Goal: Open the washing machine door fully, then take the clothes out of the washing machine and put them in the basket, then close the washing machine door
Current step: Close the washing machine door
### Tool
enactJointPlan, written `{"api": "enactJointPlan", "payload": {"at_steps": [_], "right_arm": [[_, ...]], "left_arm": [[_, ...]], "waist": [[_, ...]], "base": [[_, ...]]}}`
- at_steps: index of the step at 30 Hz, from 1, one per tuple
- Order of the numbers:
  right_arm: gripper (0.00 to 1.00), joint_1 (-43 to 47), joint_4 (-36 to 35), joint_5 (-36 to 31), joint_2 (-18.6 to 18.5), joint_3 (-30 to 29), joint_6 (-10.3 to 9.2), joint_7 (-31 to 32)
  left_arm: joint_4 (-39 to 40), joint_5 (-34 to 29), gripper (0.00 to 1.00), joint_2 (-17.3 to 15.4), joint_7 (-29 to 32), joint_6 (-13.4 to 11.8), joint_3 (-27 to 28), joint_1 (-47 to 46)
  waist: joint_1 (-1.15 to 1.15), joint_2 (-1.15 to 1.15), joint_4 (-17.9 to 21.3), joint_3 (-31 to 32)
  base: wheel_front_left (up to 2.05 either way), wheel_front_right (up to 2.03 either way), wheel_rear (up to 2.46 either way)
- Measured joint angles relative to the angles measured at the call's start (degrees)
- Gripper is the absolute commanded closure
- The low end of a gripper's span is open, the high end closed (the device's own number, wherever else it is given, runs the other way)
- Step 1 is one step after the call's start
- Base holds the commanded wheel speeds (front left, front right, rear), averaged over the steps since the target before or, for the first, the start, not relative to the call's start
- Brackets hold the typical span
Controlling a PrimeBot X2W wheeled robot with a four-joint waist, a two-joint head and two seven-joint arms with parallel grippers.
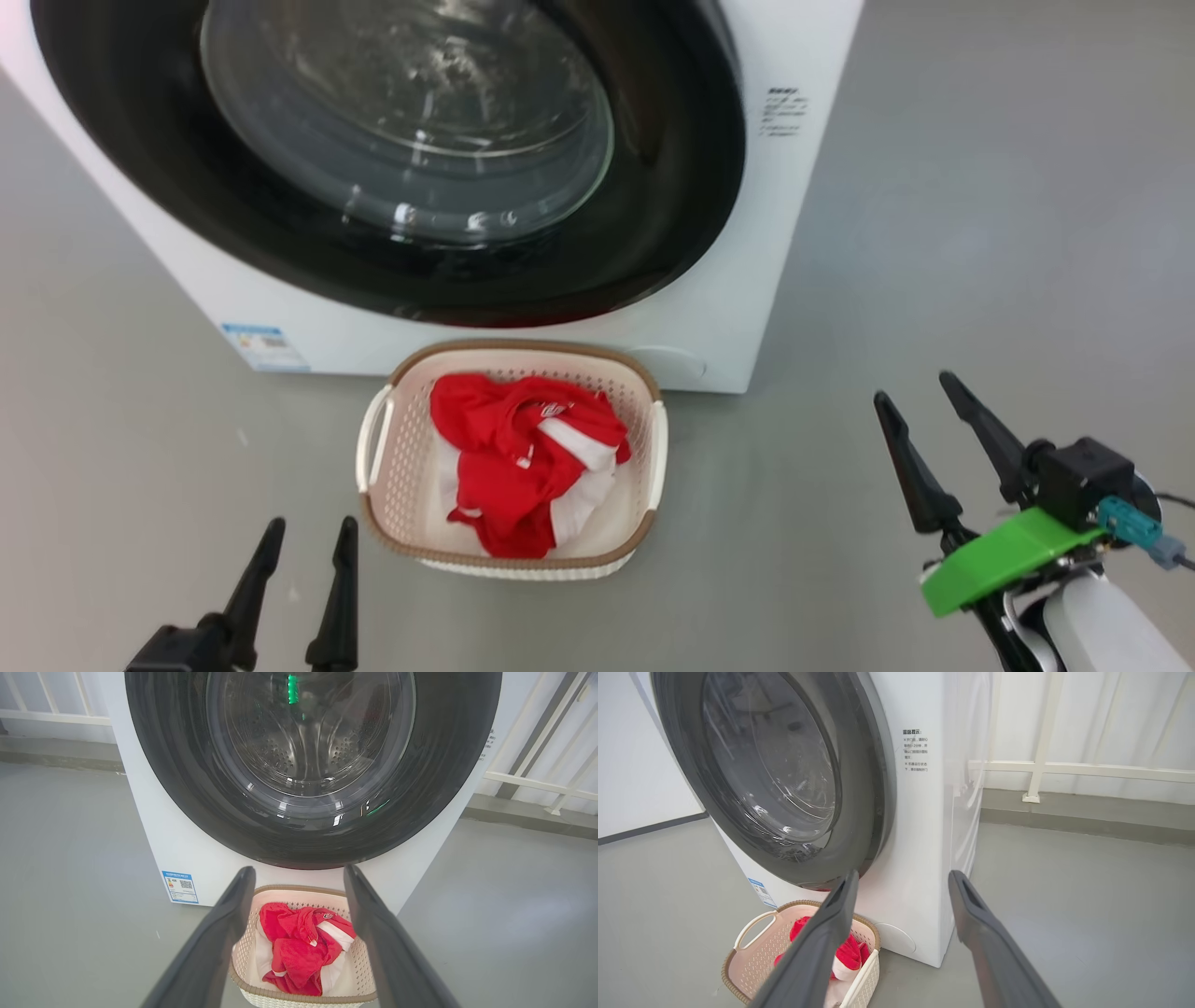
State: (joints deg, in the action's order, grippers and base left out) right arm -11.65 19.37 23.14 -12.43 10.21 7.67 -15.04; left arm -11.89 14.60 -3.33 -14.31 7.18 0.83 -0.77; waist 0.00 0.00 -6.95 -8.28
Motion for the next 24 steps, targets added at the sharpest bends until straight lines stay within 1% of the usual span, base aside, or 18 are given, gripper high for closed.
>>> {"api": "enactJointPlan", "payload": {"at_steps": [10,15,24], "right_arm": [[0.0,6.9,-0.1,0.0,0.6,-2.4,-0.11,0.0],[0.0,9.5,-0.5,0.0,1.5,-3.7,-0.11,0.2],[0.0,13.0,-1.7,-0.2,1.9,-6.1,-0.11,0.2]], "left_arm": [[-1.3,-0.5,0.0,-0.8,0.0,0.0,2.3,3.3],[-1.4,-0.6,0.0,-1.1,0.0,0.0,3.3,3.5],[-1.4,-0.6,0.0,-1.5,0.0,0.0,4.5,5.6]], "waist": [[0.0,0.0,3.4,4.1],[0.0,0.0,4.8,5.6],[0.0,0.0,7.1,7.5]], "base": [[0.0,0.0,0.0],[0.0,0.0,0.0],[0.0,0.0,0.0]]}}
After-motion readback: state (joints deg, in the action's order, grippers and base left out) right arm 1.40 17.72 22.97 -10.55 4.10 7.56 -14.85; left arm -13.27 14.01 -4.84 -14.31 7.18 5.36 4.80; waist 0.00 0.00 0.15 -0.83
